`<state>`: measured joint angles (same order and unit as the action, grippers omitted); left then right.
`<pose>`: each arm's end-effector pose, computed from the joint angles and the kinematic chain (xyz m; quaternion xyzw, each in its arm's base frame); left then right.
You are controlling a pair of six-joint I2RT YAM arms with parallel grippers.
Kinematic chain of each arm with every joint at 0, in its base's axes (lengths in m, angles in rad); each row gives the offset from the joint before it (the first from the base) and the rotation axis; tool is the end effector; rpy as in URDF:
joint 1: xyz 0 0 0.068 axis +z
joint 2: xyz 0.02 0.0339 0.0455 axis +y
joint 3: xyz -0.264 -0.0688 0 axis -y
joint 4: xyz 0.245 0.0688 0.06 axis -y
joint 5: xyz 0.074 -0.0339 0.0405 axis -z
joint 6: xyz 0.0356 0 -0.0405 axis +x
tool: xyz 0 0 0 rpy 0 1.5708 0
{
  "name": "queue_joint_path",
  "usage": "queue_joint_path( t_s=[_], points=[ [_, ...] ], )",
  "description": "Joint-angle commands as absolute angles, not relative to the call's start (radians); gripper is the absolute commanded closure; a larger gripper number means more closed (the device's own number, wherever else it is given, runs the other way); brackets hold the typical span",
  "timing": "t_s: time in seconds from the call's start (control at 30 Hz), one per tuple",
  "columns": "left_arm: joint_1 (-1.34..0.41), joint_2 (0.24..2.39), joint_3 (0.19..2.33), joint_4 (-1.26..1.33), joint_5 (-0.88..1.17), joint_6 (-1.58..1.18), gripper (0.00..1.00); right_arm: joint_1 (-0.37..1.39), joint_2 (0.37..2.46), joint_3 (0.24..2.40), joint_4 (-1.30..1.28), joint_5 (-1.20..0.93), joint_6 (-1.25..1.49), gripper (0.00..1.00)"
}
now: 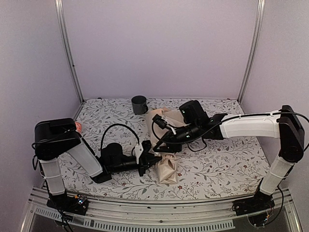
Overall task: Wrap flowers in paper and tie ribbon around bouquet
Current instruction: Cross the half-tied ribbon over the folded bouquet.
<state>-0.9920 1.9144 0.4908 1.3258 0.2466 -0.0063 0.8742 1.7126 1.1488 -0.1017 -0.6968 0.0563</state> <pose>0.1635 -0.2661 0.1179 0.4206 0.6086 -0.3991 0.5417 0.2238 0.3032 0.2321 -0.4731 0.7162 0.4588 0.2296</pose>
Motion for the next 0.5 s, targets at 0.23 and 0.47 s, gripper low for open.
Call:
queue_joint_path(
  t_s=[0.23, 0.47],
  points=[
    [-0.981, 1.821, 0.586, 0.950, 0.161, -0.159, 0.58, 0.863, 1.736, 1.123, -0.031, -0.648, 0.137, 1.00],
    [-1.022, 1.699, 0.732, 0.385, 0.036, -0.304, 0.43, 0.858, 1.745, 1.120, 0.007, -0.593, 0.215, 1.00]
  ],
)
